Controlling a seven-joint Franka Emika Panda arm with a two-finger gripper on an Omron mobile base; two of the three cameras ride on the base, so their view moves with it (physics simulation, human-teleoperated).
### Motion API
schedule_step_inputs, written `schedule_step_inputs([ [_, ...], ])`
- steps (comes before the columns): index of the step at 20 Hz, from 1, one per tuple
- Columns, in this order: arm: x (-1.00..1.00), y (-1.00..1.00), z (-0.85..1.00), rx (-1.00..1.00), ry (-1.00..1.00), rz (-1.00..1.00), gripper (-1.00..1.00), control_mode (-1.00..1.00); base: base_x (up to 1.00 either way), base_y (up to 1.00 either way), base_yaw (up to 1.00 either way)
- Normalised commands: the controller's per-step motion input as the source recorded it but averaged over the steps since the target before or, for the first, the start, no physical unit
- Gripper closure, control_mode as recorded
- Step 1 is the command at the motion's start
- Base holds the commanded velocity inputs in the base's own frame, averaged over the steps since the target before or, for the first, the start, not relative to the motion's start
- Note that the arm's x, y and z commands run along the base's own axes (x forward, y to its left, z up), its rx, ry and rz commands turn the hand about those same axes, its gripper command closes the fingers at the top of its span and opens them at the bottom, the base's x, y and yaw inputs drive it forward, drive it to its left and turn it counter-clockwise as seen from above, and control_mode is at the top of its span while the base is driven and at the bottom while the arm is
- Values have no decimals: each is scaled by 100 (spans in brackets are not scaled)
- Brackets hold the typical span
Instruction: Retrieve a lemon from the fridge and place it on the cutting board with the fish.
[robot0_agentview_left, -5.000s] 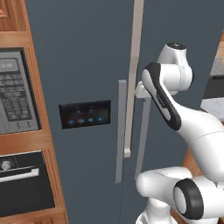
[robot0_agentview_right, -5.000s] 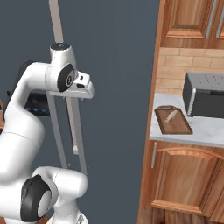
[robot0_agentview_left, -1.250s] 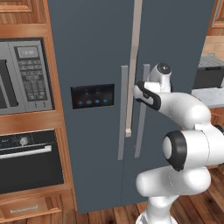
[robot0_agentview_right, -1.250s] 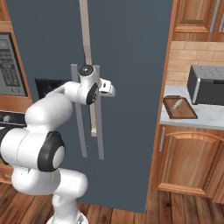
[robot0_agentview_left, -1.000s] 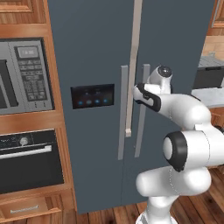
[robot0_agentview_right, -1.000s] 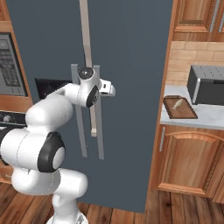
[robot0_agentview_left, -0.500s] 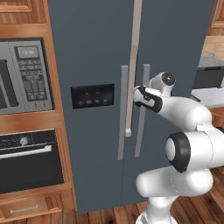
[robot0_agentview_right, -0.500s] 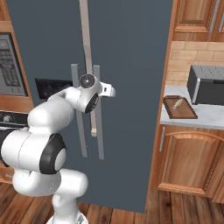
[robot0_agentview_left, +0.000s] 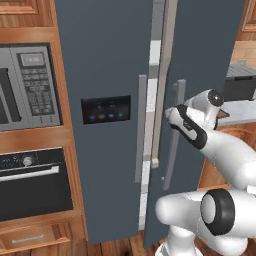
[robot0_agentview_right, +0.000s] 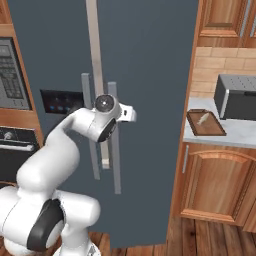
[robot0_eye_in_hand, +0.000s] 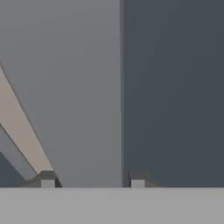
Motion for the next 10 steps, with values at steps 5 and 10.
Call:
schedule_step_inputs([
  [5,-100,-99,40,16,15,3,100,-100,0,0,0],
  [10,-100,-100,20,22,18,1,100,-100,0,0,0],
])
